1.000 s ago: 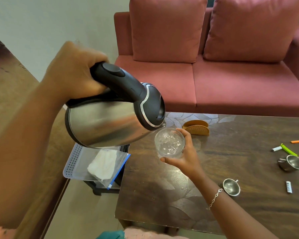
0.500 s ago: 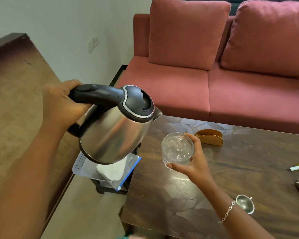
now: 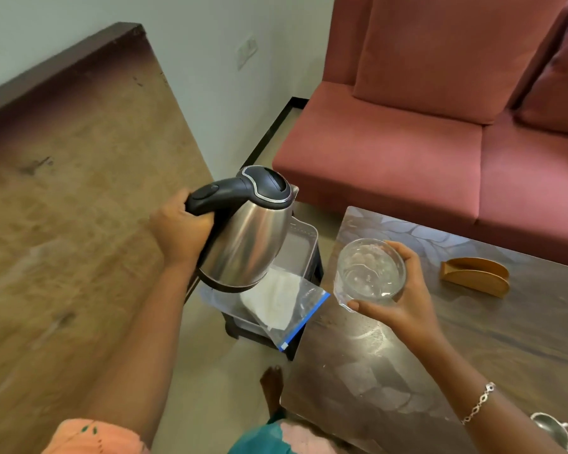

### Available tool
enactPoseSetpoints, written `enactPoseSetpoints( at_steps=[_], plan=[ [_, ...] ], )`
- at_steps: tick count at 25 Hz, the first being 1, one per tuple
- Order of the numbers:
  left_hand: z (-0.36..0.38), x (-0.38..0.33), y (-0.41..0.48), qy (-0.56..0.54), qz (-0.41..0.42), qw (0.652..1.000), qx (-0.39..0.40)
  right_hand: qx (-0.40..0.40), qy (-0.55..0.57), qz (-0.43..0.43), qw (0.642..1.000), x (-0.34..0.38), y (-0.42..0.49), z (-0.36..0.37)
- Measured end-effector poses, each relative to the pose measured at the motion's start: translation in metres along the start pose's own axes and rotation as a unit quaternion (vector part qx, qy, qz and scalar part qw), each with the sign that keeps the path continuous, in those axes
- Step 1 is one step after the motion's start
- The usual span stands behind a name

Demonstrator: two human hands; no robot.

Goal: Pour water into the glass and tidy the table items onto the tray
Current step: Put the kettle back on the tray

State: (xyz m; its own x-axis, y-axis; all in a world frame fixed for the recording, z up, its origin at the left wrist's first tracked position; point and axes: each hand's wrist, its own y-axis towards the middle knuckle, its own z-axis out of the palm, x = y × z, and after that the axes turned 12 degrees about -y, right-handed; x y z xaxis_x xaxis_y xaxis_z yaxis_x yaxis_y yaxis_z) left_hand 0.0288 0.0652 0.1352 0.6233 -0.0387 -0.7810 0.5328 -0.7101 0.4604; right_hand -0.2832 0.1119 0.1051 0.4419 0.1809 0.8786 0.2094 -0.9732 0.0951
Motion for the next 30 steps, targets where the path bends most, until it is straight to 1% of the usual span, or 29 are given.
enactPoseSetpoints(
  at_steps=[3, 6, 9, 13, 16, 18, 21, 25, 30],
  plan=[
    [0.012, 0.035, 0.004, 0.018, -0.114, 0.993, -0.005, 0.014, 0.005, -0.003, 1.0, 0.009, 0.02, 0.022],
    [0.025, 0.07, 0.005, 0.013, -0.198, 0.98, -0.001, 0.025, 0.004, -0.007, 1.0, 0.015, 0.038, 0.039],
    [0.035, 0.103, 0.003, -0.031, -0.262, 0.964, 0.005, 0.027, -0.001, -0.006, 1.0, 0.019, 0.055, 0.052],
    [0.052, 0.136, 0.0, -0.045, -0.331, 0.942, 0.007, 0.022, -0.009, 0.0, 1.0, 0.02, 0.07, 0.065],
    [0.066, 0.154, 0.001, -0.073, -0.351, 0.934, 0.012, 0.02, -0.012, 0.006, 1.0, 0.02, 0.08, 0.072],
    [0.071, 0.164, -0.003, -0.055, -0.357, 0.932, 0.033, 0.022, -0.014, 0.012, 1.0, 0.021, 0.085, 0.076],
    [0.074, 0.172, -0.019, -0.027, -0.328, 0.941, 0.08, 0.024, -0.021, 0.001, 0.999, 0.021, 0.088, 0.078],
    [0.069, 0.184, -0.036, -0.022, -0.302, 0.949, 0.092, 0.025, -0.014, 0.003, 1.0, 0.018, 0.089, 0.075],
    [0.057, 0.185, -0.053, -0.041, -0.315, 0.941, 0.117, 0.026, -0.008, 0.01, 1.0, 0.016, 0.08, 0.073]
  ],
)
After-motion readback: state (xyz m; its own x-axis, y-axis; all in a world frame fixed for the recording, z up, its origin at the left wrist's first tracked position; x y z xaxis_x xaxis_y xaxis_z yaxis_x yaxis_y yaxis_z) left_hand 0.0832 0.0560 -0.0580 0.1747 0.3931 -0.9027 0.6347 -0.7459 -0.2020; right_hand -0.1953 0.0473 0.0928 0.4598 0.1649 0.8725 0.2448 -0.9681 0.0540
